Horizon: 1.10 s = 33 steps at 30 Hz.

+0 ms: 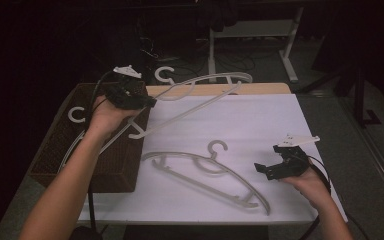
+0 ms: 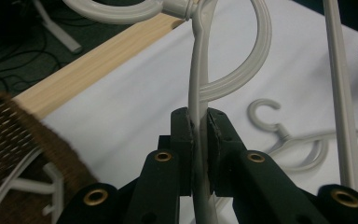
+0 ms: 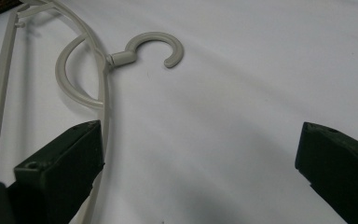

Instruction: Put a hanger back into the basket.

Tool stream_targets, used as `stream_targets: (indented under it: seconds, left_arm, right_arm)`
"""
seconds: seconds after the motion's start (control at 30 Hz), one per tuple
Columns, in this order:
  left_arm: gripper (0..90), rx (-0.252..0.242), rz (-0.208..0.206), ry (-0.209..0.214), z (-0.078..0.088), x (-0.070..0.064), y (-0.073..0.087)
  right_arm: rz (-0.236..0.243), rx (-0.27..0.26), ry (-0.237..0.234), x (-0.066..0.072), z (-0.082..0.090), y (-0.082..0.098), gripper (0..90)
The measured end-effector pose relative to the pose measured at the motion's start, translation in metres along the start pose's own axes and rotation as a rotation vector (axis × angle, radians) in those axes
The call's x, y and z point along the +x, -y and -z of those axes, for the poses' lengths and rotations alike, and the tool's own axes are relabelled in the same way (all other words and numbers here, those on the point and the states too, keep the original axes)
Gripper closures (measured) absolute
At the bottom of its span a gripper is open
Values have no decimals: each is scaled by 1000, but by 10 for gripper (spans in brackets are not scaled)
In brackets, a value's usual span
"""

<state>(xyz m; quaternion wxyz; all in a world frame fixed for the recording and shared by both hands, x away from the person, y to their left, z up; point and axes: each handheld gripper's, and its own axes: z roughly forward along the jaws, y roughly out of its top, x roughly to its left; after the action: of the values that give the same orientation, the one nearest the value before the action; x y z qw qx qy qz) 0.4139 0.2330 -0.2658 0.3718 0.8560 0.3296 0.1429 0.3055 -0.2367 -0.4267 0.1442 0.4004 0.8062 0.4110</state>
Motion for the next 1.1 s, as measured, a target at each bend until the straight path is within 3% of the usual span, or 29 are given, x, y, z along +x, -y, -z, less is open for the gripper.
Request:
stream_targets:
  seconds: [0.57, 1.1]
  left_arm:
    - [825, -32, 77, -167, 75, 65, 70]
    - [825, -5, 148, -302, 121, 107, 145]
  right_arm:
    - [-14, 5, 14, -2, -1, 0, 7]
    - [-27, 4, 23, -1, -3, -2, 8]
